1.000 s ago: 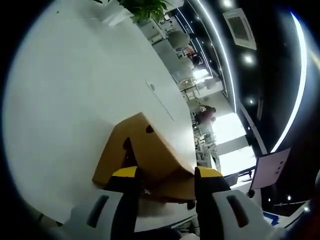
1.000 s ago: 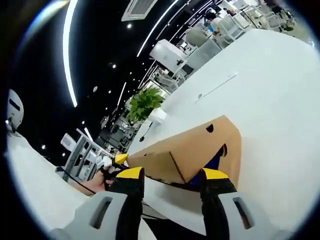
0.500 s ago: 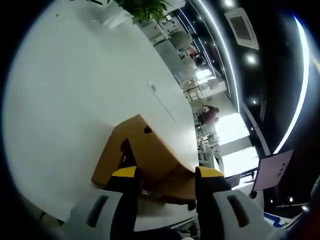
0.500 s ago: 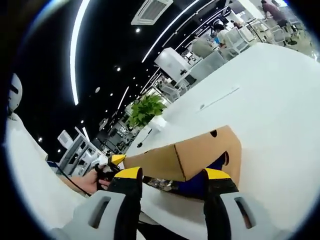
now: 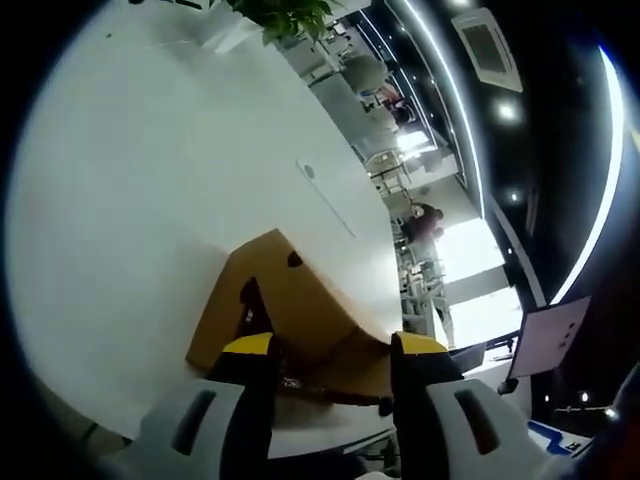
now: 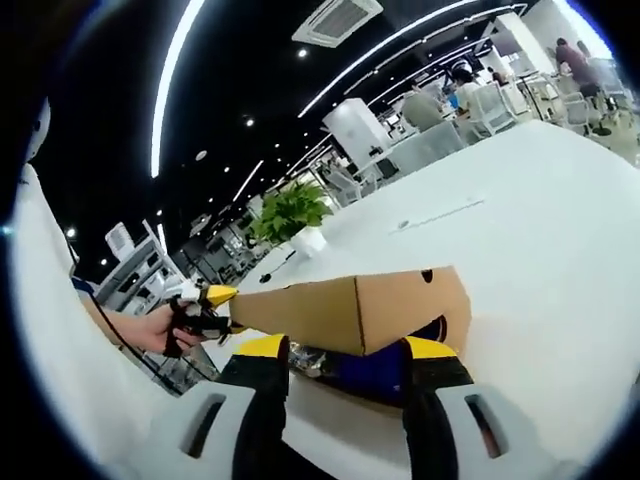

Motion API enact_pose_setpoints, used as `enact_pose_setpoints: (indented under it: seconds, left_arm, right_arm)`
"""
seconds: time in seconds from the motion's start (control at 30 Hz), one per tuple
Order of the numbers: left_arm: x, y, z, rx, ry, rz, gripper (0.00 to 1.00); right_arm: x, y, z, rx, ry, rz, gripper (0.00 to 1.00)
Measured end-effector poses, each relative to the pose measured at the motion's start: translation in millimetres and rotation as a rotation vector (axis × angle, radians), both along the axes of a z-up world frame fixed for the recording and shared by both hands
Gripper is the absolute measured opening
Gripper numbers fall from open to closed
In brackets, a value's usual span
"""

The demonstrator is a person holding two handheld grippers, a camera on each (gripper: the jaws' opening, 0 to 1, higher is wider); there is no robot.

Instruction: Operate the shoe box by opening the lid, removing the specified soft item, and placing it in the target area until the item is outside and the box remains undamaged.

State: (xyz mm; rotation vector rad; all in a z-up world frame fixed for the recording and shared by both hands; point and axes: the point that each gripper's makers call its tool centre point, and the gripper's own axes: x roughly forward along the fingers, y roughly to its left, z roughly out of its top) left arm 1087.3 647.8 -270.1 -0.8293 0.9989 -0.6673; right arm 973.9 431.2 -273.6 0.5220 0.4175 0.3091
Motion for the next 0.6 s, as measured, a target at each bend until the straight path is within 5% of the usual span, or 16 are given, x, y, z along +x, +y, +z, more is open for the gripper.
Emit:
enact_pose_setpoints:
  seconds: [0.43, 0.53, 0.6]
  left_arm:
    - [0.5, -2, 2.8, 0.014, 0.027, 0.019, 0.46]
    - [2.4, -3, 5.6, 0.003, 0.035, 0.037, 0.45]
    - [3.7, -3, 5.0, 0.014, 0.032, 0.033, 0.45]
  right_arm:
    - [-2, -9, 5.1, -0.002, -0.022, -0.144, 0.32]
    - [-8, -8, 7.7, -0.145, -0.074, -0.126, 0.25]
    - [-14, -5, 5.4, -0.174, -0.071, -0.113, 0.22]
